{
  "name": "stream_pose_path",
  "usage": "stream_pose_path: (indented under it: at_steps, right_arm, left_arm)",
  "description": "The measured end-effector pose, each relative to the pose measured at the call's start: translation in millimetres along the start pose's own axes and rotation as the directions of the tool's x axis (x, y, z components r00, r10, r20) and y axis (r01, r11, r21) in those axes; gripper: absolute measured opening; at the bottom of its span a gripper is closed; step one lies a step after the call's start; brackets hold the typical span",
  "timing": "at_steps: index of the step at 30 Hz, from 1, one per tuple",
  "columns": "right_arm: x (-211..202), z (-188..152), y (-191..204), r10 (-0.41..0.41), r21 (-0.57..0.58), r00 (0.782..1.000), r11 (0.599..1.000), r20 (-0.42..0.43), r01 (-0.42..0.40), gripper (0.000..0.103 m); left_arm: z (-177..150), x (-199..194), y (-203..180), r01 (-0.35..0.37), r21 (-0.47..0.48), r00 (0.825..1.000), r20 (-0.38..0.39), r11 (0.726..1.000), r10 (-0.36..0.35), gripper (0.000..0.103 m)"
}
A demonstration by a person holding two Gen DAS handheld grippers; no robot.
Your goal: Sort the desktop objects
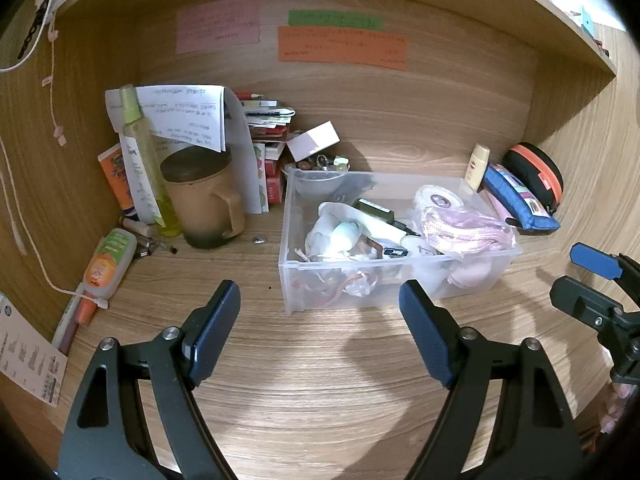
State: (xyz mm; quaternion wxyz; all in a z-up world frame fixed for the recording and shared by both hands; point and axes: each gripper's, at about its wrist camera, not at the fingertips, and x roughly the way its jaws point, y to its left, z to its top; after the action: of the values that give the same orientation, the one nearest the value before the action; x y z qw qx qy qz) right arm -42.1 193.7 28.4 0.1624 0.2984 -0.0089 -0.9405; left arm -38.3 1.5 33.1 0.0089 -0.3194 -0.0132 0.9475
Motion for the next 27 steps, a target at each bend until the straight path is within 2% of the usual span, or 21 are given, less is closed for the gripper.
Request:
stream_pose_path:
  at_steps: [9,14,20,27]
  right_arm:
    - [5,-2,-1,0.010,0.009,1.000,1.000,-0.019,-0.010,0.087]
    - [8,-2,-4,0.021,0.034,0.999,0.999,-0.031,-0.020,0.087]
    - [10,-2,-4,0.028,0.034,0.999,0.999,-0.037,-0.027,0.087]
    - [12,-4,-1,0.033,0.027,0.998,0.999,-0.045,-0.032,0.087]
  left_arm:
    - [0,3,-1,0.012,0.006,1.000,-0.009,1.000,-0.011,0.082]
    - [-1,4,-5,0.060,0.020,0.998,-0.026,0.998,-0.059,0.082]
    - [-1,3,-6,0.066,0.016,0.998,-0.023,0.998,-0.065,0.082]
    - [0,2,-7,0.039,0.015,0.999,-0.016,0.999,-0.039,0.082]
